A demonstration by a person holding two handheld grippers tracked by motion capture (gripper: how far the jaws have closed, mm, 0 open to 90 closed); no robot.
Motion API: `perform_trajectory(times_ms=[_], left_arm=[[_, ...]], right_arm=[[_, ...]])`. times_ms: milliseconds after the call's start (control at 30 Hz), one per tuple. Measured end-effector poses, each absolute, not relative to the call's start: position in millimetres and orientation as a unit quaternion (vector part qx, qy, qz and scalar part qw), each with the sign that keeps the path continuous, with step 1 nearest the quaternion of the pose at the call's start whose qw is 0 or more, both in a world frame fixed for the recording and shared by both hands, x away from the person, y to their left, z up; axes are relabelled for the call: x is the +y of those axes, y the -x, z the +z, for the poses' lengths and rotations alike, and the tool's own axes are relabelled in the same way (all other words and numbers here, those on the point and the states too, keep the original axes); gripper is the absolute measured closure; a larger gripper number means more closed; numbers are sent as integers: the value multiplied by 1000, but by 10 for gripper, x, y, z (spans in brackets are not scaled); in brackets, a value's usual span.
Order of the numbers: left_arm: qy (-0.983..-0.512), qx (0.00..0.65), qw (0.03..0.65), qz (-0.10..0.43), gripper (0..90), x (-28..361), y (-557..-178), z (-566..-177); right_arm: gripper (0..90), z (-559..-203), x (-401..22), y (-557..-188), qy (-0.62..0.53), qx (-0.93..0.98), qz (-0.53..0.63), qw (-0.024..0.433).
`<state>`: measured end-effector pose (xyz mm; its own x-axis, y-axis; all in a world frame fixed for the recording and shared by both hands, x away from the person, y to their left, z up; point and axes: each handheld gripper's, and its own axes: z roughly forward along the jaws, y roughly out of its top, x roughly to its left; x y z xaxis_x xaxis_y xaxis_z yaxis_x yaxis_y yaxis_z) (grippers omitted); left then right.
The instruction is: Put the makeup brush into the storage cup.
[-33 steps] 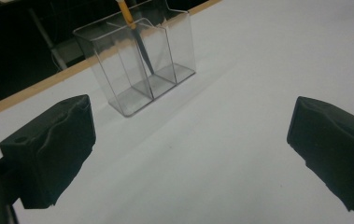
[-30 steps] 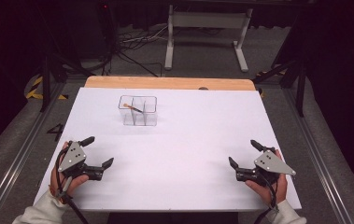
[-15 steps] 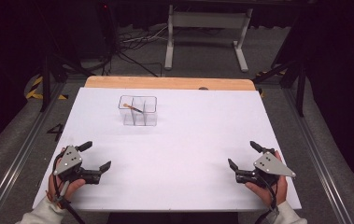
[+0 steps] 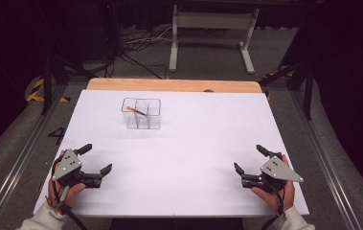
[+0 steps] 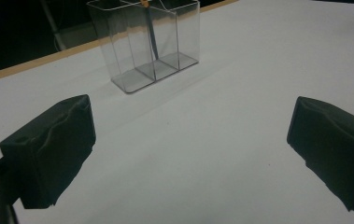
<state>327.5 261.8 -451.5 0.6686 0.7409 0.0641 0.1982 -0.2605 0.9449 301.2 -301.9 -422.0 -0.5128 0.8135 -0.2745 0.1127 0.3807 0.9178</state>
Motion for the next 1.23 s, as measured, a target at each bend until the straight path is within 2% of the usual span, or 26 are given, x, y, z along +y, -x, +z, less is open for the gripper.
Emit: perform_trajectory(times_ms=[1233], left_arm=[[-749,317,518,265,26,2619,-3295,-4515]], right_arm=[[71,-4213,-3059,-3015,-320,731,464,385]])
